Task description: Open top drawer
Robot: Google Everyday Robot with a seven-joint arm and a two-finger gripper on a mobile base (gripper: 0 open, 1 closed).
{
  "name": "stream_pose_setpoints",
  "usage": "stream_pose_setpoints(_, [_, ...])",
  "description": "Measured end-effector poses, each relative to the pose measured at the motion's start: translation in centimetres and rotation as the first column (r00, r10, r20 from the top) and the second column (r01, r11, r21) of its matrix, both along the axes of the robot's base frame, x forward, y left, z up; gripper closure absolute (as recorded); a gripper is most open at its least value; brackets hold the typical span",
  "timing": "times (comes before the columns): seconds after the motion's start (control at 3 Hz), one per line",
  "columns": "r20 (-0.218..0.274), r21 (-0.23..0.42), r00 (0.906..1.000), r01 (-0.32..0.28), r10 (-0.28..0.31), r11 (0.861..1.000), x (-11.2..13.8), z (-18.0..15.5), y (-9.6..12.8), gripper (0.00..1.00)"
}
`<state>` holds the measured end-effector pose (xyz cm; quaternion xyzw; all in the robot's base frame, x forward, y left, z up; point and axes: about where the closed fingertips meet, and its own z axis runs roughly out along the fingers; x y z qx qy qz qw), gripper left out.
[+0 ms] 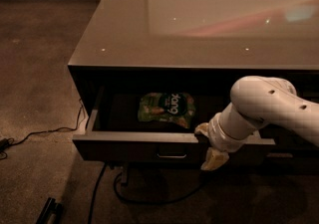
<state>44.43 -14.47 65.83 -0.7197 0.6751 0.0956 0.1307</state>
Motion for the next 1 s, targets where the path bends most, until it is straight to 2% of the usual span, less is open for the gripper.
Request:
stream_pose_setpoints(0.33, [0.002,-0.036,0.9999,0.015,-0.015,0.999,-0.58,0.17,-0.88,0.65])
stream_pose_setpoints(0.67, [0.002,-0.037,0.9999,0.016,-0.016,0.999,-0.52,0.7,-0.84,0.88])
stream_pose_setpoints(1.0, [0.002,-0.037,0.9999,0.016,-0.016,0.999,-0.59,0.71,-0.61,1.0])
